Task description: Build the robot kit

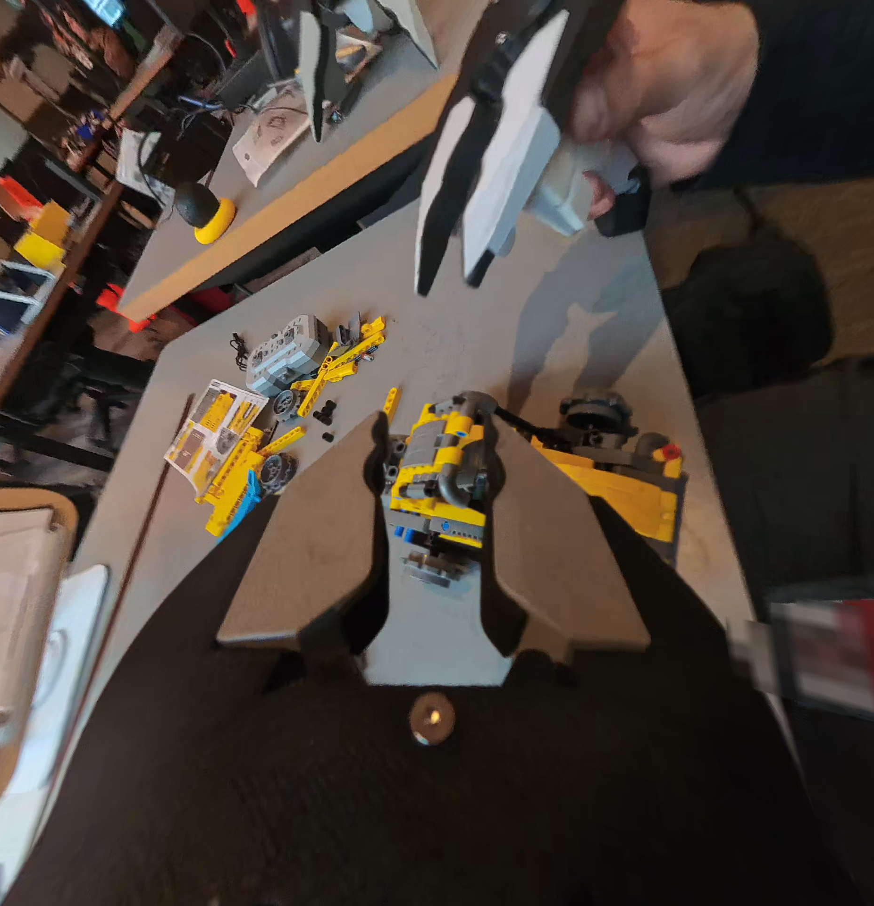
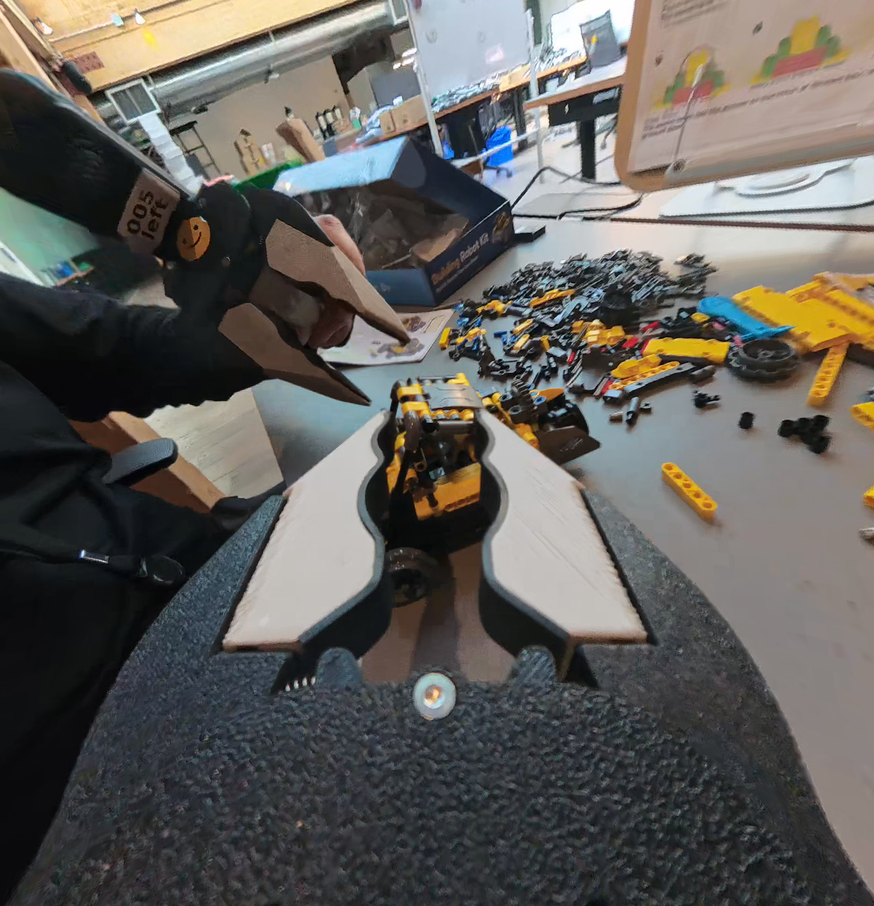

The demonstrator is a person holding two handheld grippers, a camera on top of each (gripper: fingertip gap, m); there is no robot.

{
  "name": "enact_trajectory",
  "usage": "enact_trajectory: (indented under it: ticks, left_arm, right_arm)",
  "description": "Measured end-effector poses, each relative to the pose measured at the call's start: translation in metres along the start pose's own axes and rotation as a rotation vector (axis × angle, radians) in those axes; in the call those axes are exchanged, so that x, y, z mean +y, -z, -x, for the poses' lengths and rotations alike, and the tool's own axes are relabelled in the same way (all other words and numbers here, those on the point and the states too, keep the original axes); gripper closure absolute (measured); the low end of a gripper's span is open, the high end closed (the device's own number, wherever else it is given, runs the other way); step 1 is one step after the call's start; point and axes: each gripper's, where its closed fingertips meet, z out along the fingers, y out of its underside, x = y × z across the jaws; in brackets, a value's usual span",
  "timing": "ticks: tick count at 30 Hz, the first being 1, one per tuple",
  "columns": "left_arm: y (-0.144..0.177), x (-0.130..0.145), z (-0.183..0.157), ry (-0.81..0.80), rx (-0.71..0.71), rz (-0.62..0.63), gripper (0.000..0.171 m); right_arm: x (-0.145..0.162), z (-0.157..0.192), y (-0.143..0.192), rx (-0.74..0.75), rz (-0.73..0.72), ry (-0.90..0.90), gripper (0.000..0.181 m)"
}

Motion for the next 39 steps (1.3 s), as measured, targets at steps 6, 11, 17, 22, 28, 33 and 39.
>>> enact_trajectory:
  ticks: [6,11,17,22,28,33,39]
  left_arm:
    - [0.042,0.011,0.009,0.459,0.041,-0.003,0.112]
    - [0.035,0.053,-0.044,0.678,0.117,0.071,0.108]
    - [0.018,0.082,-0.063,0.688,0.072,0.133,0.104]
    - [0.028,0.092,-0.042,0.750,0.038,0.059,0.108]
    - [0.038,0.091,-0.042,0.776,0.102,0.018,0.112]
    - [0.027,0.081,-0.048,0.797,0.191,-0.006,0.116]
    - [0.026,0.078,-0.051,0.765,0.213,-0.019,0.130]
  right_arm:
    - [0.019,0.009,0.021,0.053,0.110,0.023,0.139]
    - [0.095,0.016,-0.001,0.042,0.349,-0.024,0.137]
    - [0.118,0.036,-0.021,0.006,0.468,0.020,0.145]
    - [0.122,0.051,-0.034,0.019,0.457,0.067,0.143]
    - [0.081,0.055,-0.029,0.044,0.277,0.009,0.156]
    - [0.073,0.046,-0.047,0.099,0.263,-0.026,0.172]
    - [0.081,0.043,-0.062,0.124,0.317,-0.001,0.180]
